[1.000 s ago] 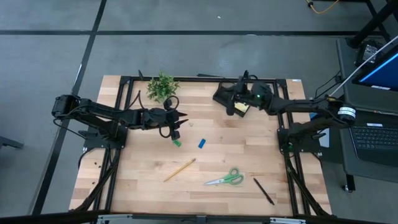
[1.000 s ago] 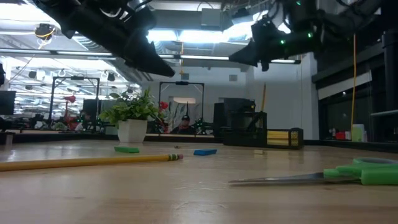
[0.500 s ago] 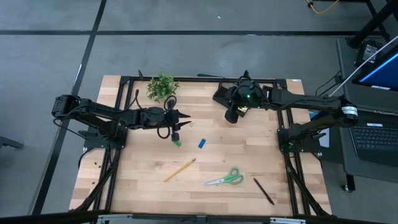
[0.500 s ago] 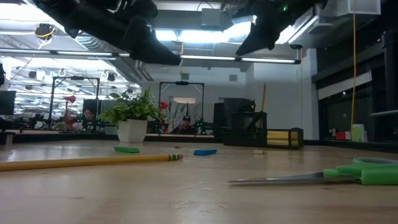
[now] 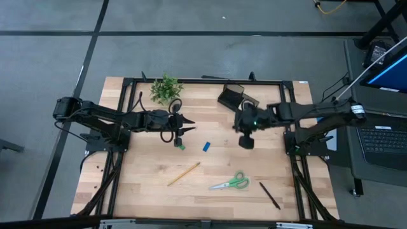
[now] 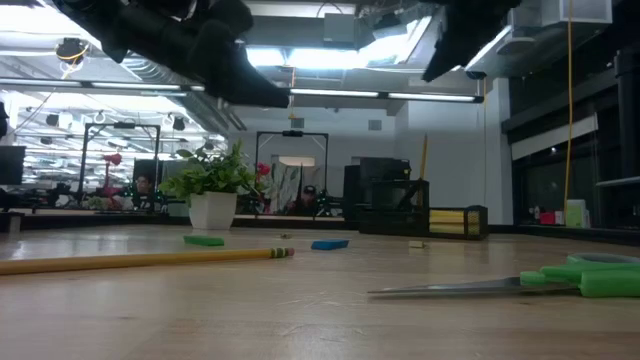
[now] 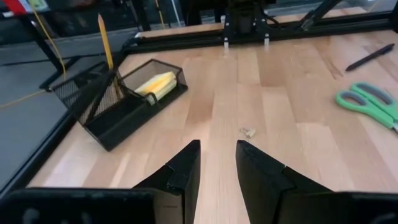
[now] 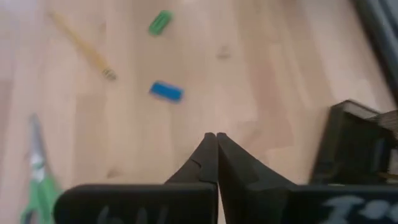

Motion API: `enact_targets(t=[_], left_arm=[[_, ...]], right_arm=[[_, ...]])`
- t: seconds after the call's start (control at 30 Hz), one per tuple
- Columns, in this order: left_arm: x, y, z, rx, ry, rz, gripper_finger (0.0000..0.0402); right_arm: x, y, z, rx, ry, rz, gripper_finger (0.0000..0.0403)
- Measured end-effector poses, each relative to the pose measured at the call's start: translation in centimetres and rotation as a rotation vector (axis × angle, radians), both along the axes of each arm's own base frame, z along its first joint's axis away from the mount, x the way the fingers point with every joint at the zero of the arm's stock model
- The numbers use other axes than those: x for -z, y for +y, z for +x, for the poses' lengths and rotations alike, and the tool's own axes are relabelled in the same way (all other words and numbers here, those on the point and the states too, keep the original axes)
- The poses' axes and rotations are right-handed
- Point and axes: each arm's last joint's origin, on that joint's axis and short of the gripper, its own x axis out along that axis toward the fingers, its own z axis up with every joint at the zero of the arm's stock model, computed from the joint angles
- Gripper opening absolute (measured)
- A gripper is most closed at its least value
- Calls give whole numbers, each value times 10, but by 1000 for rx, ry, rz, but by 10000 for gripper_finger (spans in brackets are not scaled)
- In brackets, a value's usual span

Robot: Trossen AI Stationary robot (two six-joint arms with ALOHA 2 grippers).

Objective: Pick and place office supplies into organizer
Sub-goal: Put the right brown binder clip into the black desk organizer

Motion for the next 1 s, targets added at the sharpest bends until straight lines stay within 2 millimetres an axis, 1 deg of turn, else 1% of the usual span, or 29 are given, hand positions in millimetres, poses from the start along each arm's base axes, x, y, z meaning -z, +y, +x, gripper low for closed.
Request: enact_targets(t=[0.07,0.17,0.27,0.33,0.4,0.47,0.63,0.8,1.0], left_arm=[[1,0,0,0,14,0,97],[3,0,-1,1,30,0,97],[4,0,-1,3,41,-1,99],[4,-1,-2,22,46,-9,99],[4,-1,-1,38,46,-15,99],[4,-1,-1,46,45,-19,98],[4,-1,-1,46,45,-19,100],[4,-1,-1,40,44,-25,98],[3,1,-1,18,32,-21,107]], right_arm=[[0,10,0,-47,-1,-9,2],[5,20,2,-166,26,-74,6],[7,23,10,-199,0,-93,14],[9,19,18,-186,-24,-89,18],[16,14,24,-237,-2,-88,19],[25,9,31,-288,34,-99,15],[52,-8,47,-347,154,-150,4],[73,-17,52,-359,260,-117,5],[89,-18,59,-484,336,-176,4]])
